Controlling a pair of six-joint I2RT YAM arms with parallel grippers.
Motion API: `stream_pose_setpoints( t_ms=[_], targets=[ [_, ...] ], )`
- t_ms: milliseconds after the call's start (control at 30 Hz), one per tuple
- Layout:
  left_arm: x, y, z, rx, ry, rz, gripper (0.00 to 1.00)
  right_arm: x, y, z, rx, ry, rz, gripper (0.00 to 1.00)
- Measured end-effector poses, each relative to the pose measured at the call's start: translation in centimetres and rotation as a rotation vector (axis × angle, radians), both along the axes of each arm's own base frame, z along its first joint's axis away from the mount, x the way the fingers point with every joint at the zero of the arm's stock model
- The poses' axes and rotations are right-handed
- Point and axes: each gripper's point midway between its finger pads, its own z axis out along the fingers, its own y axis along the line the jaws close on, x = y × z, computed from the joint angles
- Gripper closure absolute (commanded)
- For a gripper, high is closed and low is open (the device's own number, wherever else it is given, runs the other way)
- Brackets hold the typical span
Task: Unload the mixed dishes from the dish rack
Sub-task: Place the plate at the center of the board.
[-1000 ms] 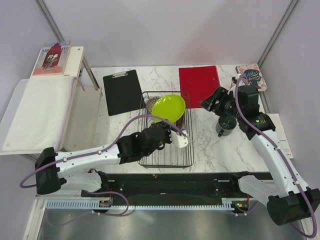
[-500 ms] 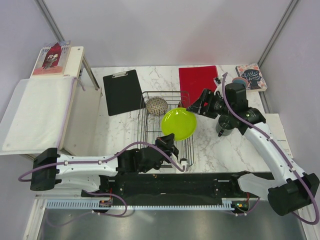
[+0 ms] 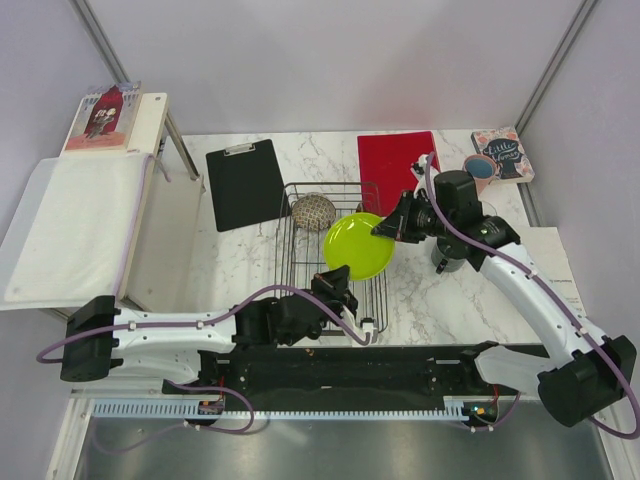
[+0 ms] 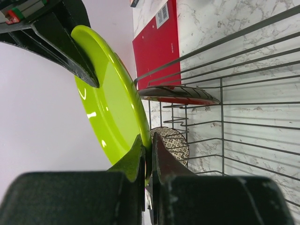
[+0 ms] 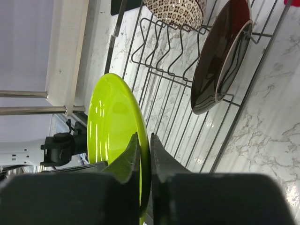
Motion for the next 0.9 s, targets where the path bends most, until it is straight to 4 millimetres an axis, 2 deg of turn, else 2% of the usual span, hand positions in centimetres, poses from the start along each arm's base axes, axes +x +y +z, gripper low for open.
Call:
stream_pose_setpoints(
  t_ms=[67, 133, 167, 200, 267, 300, 467, 533, 600, 667, 767, 833, 900],
  targets=[
    [0.0, 0.0, 0.1, -0.005, -0.002, 0.004, 0.95, 0.0, -0.2, 0.2, -0.004, -0.007, -0.013, 1.0],
    [0.1, 0.0, 0.2, -0.01, -0.004, 0.009, 0.84, 0.1, -0.4, 0.3, -0.008, -0.016, -0.026, 1.0],
    [0.1, 0.0, 0.2, -0.011, -0.004, 0.01, 0.69, 0.1, -0.4, 0.4, -0.01, -0.02, -0.03, 1.0],
    [0.1, 0.1, 0.3, -0.017, -0.003, 0.017, 0.42, 0.0, -0.5, 0.4, -0.011, -0.017, -0.036, 1.0],
    [0.3, 0.3, 0.5, -0.028, 0.003, 0.039, 0.21, 0.2, -0.7, 0.3, -0.023, -0.02, -0.055, 1.0],
    [0.5, 0.5, 0.6, -0.046, 0.014, 0.06, 0.01, 0.4, -1.0, 0.2, -0.036, -0.024, -0.074, 1.0],
    [2.4, 1.8, 3.1, -0.213, 0.096, 0.229, 0.01, 2.1, -2.6, 0.1, -0.068, -0.041, -0.195, 1.0],
    [3.5, 2.4, 5.0, -0.318, 0.16, 0.309, 0.01, 2.9, -3.1, 0.5, -0.06, -0.044, -0.241, 1.0],
    [4.6, 3.1, 6.8, -0.421, 0.221, 0.382, 0.01, 4.6, -4.0, 1.4, -0.036, -0.059, -0.311, 1.0],
    [6.1, 4.5, 8.4, -0.542, 0.293, 0.47, 0.01, 6.7, -5.0, 2.4, -0.008, -0.075, -0.384, 1.0],
    [7.8, 6.8, 9.4, -0.698, 0.402, 0.586, 0.01, 10.9, -7.1, 3.4, 0.024, -0.089, -0.513, 1.0],
    [8.4, 8.3, 9.6, -0.783, 0.467, 0.638, 0.01, 13.8, -8.5, 3.2, 0.034, -0.087, -0.604, 1.0],
    [8.2, 9.3, 9.6, -0.838, 0.519, 0.663, 0.01, 16.7, -10.4, 2.0, 0.038, -0.077, -0.711, 1.0]
  ],
)
